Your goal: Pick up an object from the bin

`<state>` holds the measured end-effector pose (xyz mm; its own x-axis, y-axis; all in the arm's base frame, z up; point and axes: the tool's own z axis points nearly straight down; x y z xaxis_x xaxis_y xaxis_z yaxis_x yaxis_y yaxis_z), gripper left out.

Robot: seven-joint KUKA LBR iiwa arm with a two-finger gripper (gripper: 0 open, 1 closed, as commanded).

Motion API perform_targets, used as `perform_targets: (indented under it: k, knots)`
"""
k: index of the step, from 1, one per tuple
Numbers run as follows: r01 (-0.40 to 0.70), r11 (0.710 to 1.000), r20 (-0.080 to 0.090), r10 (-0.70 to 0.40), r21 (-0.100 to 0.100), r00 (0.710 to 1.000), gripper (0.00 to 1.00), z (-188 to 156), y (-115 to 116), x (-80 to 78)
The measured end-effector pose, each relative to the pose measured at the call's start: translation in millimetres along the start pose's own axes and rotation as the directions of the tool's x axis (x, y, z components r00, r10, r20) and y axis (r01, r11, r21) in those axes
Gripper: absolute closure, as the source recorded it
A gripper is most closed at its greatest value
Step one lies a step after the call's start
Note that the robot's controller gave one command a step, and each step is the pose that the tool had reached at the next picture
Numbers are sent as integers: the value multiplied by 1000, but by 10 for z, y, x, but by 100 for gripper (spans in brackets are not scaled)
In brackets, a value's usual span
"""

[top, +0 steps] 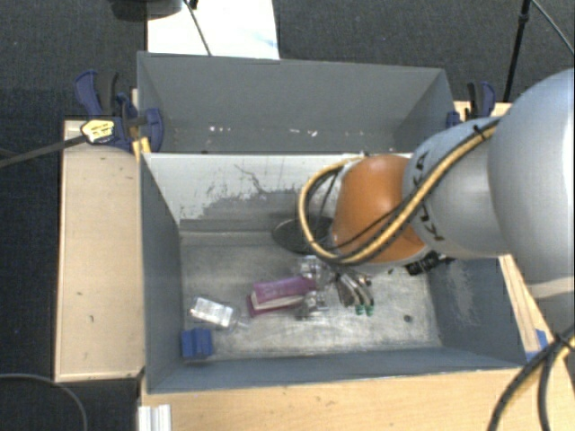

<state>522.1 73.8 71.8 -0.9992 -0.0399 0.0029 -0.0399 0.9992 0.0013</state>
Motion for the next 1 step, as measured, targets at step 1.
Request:
perform_targets:
  k: [1]
  knots:
    - [13,1000,12,-13,1,1000,100,-1556,-89,-148]
